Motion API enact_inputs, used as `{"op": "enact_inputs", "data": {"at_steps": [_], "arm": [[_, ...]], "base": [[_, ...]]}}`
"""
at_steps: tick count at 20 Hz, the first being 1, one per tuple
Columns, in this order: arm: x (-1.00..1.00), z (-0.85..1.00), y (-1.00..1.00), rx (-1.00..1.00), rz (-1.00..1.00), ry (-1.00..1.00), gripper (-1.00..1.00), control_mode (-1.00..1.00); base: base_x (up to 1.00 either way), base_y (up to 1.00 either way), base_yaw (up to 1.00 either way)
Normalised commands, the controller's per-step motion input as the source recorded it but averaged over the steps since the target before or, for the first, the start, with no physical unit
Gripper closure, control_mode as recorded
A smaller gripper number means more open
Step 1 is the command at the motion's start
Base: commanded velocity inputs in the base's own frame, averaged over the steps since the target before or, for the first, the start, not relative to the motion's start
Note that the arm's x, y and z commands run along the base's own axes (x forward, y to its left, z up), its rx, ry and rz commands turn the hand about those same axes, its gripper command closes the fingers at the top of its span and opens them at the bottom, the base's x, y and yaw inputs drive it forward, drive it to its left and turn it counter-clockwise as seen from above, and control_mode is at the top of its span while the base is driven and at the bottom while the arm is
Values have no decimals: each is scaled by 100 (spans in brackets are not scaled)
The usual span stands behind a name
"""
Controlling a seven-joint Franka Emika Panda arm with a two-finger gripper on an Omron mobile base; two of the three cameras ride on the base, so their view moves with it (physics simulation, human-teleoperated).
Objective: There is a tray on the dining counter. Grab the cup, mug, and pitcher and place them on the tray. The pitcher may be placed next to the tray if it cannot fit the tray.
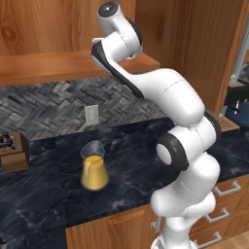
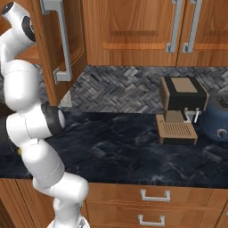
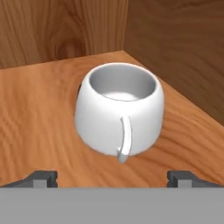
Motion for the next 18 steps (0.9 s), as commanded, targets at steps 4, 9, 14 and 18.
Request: {"op": "enact_inputs", "data": {"at_steps": [4, 9, 14, 18], "arm": [[34, 0, -2, -4, -3, 0, -100, -100], [33, 0, 0, -3, -3, 0, -100, -100], [25, 0, 0, -2, -3, 0, -100, -100], [20, 0, 0, -2, -4, 0, 100, -100]], "base": [[0, 0, 0], [0, 0, 0], [0, 0, 0], [0, 0, 0]]}}
